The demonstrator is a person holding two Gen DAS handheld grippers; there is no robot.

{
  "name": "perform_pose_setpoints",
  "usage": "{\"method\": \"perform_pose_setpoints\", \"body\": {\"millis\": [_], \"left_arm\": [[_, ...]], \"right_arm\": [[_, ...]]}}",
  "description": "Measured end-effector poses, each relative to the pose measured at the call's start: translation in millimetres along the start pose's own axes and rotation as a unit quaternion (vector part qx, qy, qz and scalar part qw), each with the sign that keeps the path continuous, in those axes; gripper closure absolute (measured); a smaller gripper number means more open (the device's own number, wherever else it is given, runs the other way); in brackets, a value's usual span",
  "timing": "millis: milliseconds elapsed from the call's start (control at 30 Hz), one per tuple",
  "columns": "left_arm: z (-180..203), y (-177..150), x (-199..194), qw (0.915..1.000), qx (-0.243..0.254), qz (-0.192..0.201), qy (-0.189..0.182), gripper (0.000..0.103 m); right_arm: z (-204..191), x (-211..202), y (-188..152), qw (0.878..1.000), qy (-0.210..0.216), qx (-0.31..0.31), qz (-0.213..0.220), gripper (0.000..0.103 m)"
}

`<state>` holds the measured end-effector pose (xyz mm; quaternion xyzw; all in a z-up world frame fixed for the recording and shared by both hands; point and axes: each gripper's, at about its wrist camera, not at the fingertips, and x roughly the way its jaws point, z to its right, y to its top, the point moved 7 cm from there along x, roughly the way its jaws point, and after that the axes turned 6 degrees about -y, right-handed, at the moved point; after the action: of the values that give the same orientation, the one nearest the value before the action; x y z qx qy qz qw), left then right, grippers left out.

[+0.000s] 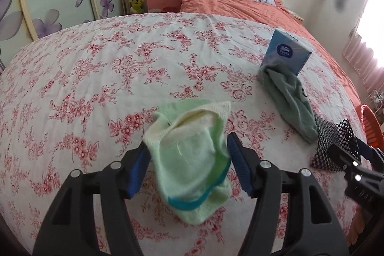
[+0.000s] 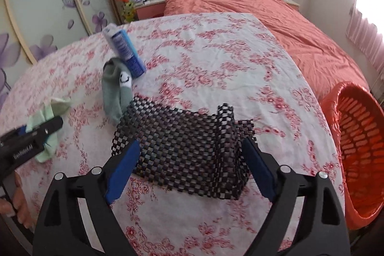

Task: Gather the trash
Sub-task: 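Grasp the mint-green sock with the left gripper while the right regrasps the mesh mat, then lift the mint sock with the left gripper while the right lifts the mesh mat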

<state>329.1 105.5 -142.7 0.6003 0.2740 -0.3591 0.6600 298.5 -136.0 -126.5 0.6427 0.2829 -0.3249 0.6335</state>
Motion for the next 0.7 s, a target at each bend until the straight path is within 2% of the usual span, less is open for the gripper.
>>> {"method": "perform_pose_setpoints", "body": {"millis": [100,167,200,267,367,700], "left_arm": [[0.9,0.9,3.3,1.0,0.006,-0.005,0.006,0.04],[0.6,0.7,4.6,0.9999,0.008,-0.006,0.009,0.041],[0.4,0.8,4.7,0.9999,0.009,-0.005,0.011,0.041],[1.5,1.1,5.0,0.9999,0.011,-0.004,0.012,0.041],[2.1,1.1,6.0,0.9998,0.015,-0.003,0.012,0.041],[3.8,-1.1,5.3,0.9997,0.022,0.008,0.01,0.041]], "right_arm": [[-0.7,-2.2,-1.1,1.0,-0.006,-0.008,0.006,0.031],[1.2,-4.6,-0.5,1.0,-0.005,-0.006,0.01,0.053],[2.8,-5.3,-0.3,1.0,-0.003,-0.004,0.012,0.057],[7.0,-6.2,0.0,1.0,-0.003,0.002,0.013,0.073],[15.7,-7.0,-0.7,1.0,0.006,0.015,0.014,0.09],[9.2,-5.6,0.4,1.0,-0.007,0.002,0.013,0.09]]}}
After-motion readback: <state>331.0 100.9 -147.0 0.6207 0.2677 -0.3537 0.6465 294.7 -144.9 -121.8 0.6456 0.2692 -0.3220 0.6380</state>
